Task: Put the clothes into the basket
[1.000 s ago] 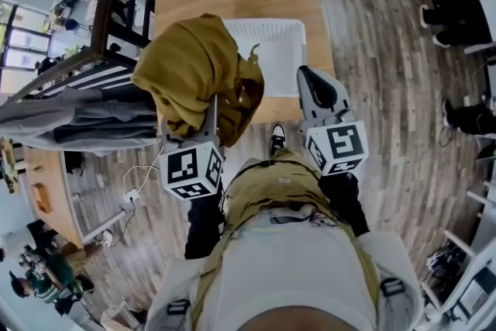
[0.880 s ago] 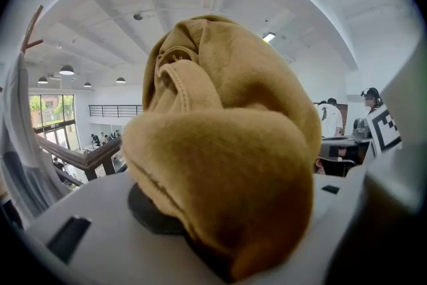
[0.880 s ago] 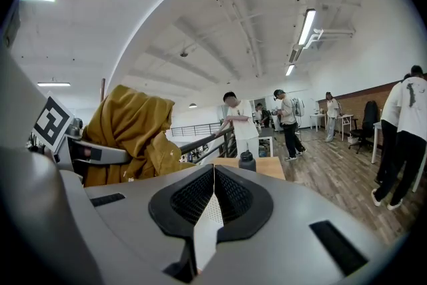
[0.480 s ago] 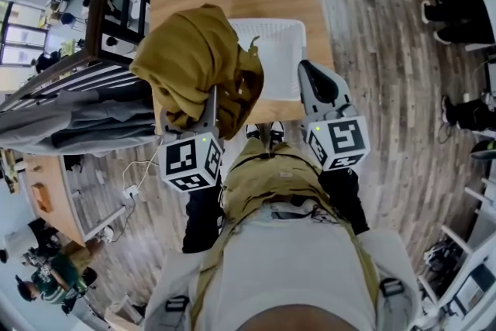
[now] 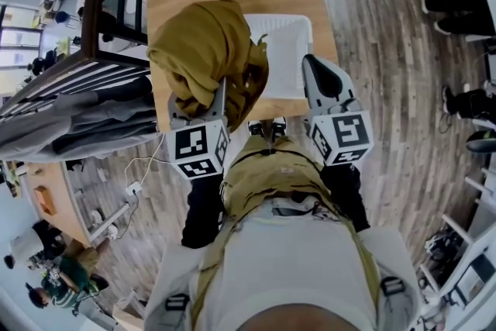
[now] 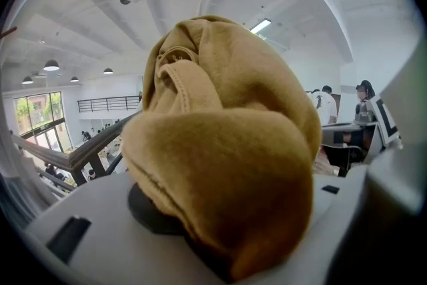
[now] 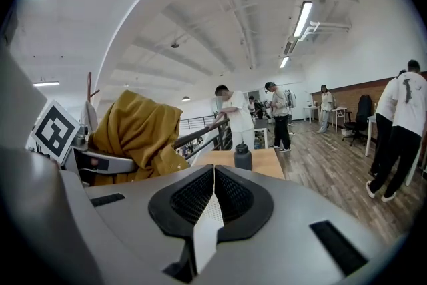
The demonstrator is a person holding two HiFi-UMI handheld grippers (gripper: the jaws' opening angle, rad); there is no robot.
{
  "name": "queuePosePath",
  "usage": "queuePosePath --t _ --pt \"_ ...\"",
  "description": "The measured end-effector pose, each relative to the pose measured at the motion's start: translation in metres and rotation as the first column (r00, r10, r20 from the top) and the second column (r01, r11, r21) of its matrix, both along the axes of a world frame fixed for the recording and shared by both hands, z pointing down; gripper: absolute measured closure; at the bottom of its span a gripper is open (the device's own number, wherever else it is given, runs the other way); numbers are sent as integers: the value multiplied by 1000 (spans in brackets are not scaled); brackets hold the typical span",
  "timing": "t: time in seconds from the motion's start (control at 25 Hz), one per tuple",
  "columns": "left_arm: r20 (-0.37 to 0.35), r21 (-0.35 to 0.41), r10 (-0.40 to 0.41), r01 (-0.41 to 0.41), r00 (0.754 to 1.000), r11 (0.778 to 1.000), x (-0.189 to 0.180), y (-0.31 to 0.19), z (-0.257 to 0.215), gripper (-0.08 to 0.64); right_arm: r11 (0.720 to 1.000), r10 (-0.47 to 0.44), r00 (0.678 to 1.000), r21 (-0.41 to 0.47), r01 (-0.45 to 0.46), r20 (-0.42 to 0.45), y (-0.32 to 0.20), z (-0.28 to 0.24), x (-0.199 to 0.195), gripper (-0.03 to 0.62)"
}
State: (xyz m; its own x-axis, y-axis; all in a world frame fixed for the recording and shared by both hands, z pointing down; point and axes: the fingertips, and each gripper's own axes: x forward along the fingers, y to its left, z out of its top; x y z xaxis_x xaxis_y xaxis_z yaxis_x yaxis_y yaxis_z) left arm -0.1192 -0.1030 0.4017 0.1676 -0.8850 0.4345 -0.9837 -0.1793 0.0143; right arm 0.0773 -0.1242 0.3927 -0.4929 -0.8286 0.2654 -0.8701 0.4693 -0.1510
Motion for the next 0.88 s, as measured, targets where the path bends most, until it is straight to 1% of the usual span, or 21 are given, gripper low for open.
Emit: queuePosePath --t 0.08,0.24,0.36,0.44,0.64,0.76,0.88 --pt "18 -8 11 -11 1000 1000 -1 -5 5 316 1000 -1 1000 -19 1 -4 -2 6 -4 571" --pt "45 -51 52 -50 998 997 3 -17 17 316 998 -11 999 -68 8 -37 -11 23 -10 571" --pt "99 -45 89 -85 991 995 5 -27 22 316 994 -28 998 -111 21 -62 -19 37 -16 571" --pt "138 -55 115 -109 984 993 5 -33 27 316 990 -48 996 -139 37 -78 -24 47 -22 571" --pt "221 -114 191 -169 956 979 0 -44 42 316 971 -112 984 -225 80 -136 -32 77 -34 571" --pt "273 -162 245 -207 930 965 -1 -47 51 316 951 -156 974 -290 103 -166 -30 96 -36 571" --pt "303 -205 306 -252 903 946 -4 -49 62 316 945 -170 970 -308 110 -173 -35 107 -40 571"
